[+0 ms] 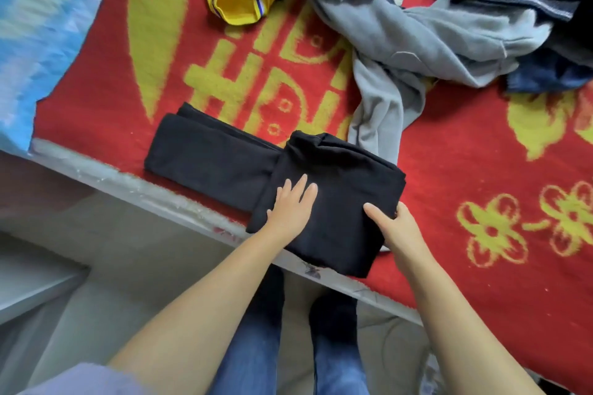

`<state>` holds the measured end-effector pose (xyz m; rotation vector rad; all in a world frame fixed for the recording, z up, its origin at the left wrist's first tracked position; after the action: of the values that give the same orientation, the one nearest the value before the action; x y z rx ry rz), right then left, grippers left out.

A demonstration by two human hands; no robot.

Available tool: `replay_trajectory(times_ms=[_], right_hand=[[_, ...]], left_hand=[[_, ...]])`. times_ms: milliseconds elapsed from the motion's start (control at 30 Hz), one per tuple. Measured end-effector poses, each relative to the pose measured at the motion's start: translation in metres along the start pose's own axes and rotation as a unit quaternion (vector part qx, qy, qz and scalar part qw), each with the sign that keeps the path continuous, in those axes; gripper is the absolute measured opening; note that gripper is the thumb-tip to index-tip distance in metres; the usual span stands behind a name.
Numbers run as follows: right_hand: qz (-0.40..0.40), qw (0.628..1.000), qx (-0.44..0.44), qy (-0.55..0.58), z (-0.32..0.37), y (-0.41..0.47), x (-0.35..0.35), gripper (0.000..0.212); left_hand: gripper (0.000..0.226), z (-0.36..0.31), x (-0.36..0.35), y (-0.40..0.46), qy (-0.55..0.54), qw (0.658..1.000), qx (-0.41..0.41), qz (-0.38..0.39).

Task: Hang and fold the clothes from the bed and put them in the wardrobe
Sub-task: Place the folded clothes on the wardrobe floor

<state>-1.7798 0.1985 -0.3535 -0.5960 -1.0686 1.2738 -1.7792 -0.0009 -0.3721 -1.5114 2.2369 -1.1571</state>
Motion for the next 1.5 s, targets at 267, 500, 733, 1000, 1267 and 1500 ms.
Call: replay_trajectory(times_ms=[267,500,733,1000,1267,1500], right_hand=[[0.242,0.962,0.121,-0.035,0.103,-0.104,-0.158,0.072],[0.259,0.806,0.247,-0.471,0.102,-0.106,-0.292,0.053],[0.004,0.813,0.351,-0.465,0.177,-0.028,-0.274,0.049],[-0.072,0.606,0.420,-0.672,0.162,0.039,-0.318,0.058],[0.022,0.445,0.540,-0.714,0.173,0.028,-0.288,0.072],[0.065,0.203,0.589,-0.780,0.113,0.027,-0.217,0.082]], left_hand=[[0.058,0.017,0.142,-0.055,-0.405,0.911,-0.035,-0.065],[0.057,0.115,0.297,-0.062,0.026,0.933,0.058,-0.353],[0.074,0.133,0.204,-0.048,-0.345,0.804,0.205,-0.439],[0.063,0.150,0.183,-0.015,-0.188,0.807,0.218,-0.516],[0.077,0.122,0.176,-0.043,0.075,0.822,0.175,-0.537],[0.089,0.060,0.057,-0.003,0.259,0.926,0.156,-0.225]])
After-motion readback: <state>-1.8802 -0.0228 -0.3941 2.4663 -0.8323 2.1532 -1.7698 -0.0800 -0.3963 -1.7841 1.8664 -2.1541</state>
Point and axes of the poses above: each hand's wrist, its own y-axis towards the middle knuckle, its own x-axis out of the back of the hand, z = x × y, the point moved 5 cm from there along y, towards the middle knuckle, and after that the axes turned 11 degrees about -x, right-handed, at the moved point
